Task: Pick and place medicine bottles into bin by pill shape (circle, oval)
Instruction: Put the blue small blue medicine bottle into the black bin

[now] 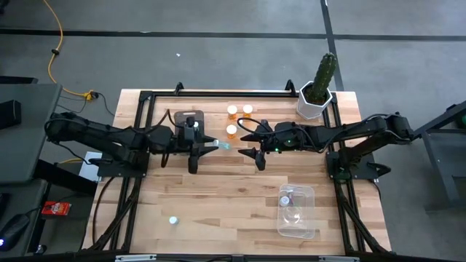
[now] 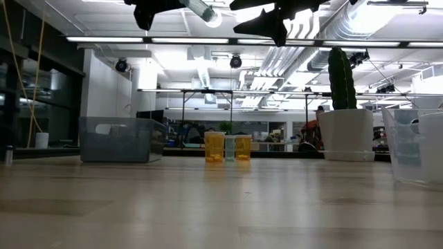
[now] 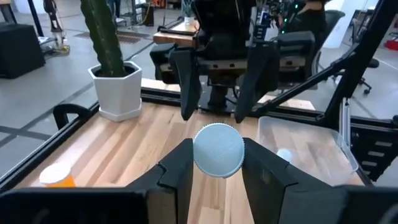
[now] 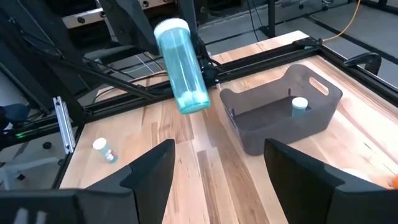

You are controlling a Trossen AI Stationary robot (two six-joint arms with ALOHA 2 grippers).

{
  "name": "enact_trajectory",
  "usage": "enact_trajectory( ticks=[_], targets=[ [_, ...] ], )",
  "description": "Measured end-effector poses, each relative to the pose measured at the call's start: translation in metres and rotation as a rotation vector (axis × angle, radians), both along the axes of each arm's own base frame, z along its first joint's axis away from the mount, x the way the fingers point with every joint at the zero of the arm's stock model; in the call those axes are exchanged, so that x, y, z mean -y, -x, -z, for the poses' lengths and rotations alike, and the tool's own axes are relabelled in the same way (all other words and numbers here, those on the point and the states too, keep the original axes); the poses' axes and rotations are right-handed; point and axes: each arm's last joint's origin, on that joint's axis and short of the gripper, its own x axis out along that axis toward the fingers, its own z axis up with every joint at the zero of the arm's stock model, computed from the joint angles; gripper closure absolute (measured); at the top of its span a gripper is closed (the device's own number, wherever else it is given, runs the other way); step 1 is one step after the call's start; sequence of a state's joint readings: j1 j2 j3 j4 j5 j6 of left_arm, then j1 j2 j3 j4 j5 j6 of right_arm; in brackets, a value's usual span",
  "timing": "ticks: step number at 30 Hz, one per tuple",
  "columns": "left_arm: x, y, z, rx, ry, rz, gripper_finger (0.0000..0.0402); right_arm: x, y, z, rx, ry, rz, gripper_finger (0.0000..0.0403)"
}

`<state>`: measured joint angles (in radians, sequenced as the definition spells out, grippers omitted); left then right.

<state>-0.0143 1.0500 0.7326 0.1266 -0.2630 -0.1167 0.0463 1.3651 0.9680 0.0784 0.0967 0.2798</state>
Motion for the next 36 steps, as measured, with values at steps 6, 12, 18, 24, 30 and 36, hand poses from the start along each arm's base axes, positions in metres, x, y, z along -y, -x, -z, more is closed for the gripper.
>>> enact_trajectory(
  ticks=[6, 12, 18, 24, 30, 36],
  targets=[
    [-0.012, 0.013, 0.000, -0.074, -0.043, -0.132, 0.0300, 0.000, 0.000, 0.000, 0.000, 0.003, 0.007, 0.0163],
    [-0.042, 0.049, 0.023, -0.384, 0.086, -0.355, 0.0300, 0.000, 0.000, 0.000, 0.000, -0.004, 0.010, 0.0163],
    [-0.063, 0.075, 0.056, -0.750, 0.193, -0.522, 0.0300, 0.001, 0.000, 0.000, -0.003, 0.000, 0.020, 0.0163],
    [-0.077, 0.075, 0.093, -0.745, 0.268, -0.547, 0.0300, 0.002, 0.000, 0.001, -0.007, 0.022, 0.063, 0.0163],
    [-0.087, 0.070, 0.111, -0.719, 0.285, -0.576, 0.0300, 0.002, 0.000, 0.001, -0.007, 0.022, 0.064, 0.0163],
    [-0.094, 0.068, 0.122, -0.803, 0.271, -0.569, 0.0300, 0.002, 0.000, 0.001, -0.007, 0.024, 0.071, 0.0163]
  ],
)
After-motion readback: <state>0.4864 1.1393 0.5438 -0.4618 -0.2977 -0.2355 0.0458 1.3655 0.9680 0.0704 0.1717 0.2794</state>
